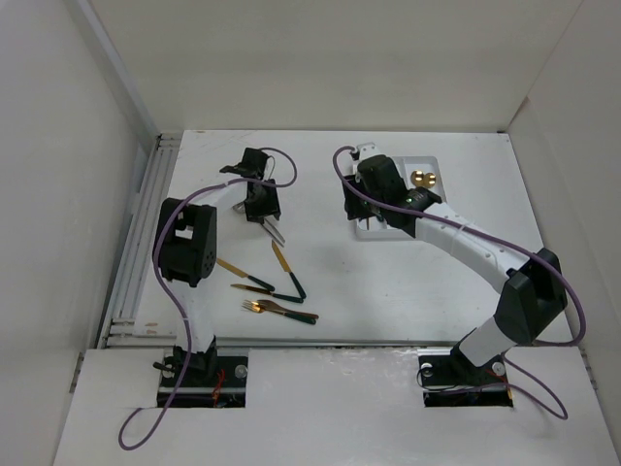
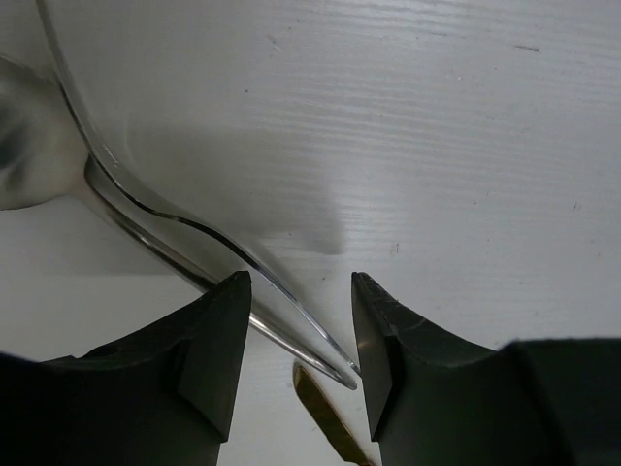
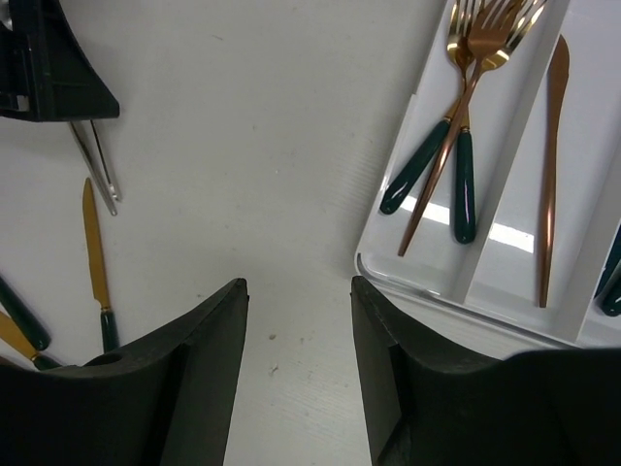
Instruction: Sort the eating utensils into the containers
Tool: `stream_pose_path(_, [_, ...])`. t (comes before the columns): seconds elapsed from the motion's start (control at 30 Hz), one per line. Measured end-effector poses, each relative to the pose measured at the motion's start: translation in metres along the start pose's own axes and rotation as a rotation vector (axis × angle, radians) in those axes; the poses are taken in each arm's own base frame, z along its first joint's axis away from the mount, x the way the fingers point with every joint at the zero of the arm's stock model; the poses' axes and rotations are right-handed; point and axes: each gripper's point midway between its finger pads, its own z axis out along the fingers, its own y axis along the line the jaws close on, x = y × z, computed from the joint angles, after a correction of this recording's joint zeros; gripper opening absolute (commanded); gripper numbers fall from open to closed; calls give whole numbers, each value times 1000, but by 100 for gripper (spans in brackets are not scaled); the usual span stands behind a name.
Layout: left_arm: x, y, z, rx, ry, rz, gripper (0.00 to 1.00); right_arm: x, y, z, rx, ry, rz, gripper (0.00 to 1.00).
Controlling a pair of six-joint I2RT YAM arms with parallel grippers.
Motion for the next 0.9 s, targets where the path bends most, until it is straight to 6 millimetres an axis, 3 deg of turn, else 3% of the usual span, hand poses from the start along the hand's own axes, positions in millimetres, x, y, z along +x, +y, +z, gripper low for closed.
stream_pose_path(0.2, [5,-1,6,-4,15,0,41,6,-5,1,22,20,-13,52])
stream_pose_path(0.37, [-3,0,11,-10,3,-8,39,6,-8,1,40,21,-15,52])
stream_pose_path(0.63, [-21,-4,21,-22,-29,-24,0,7,-14,0,71,22,-35,52])
stream_pose_path(0.9, [-36,-11,27,-9,-51,-8,0,1,-20,-7,95,2,-43,52])
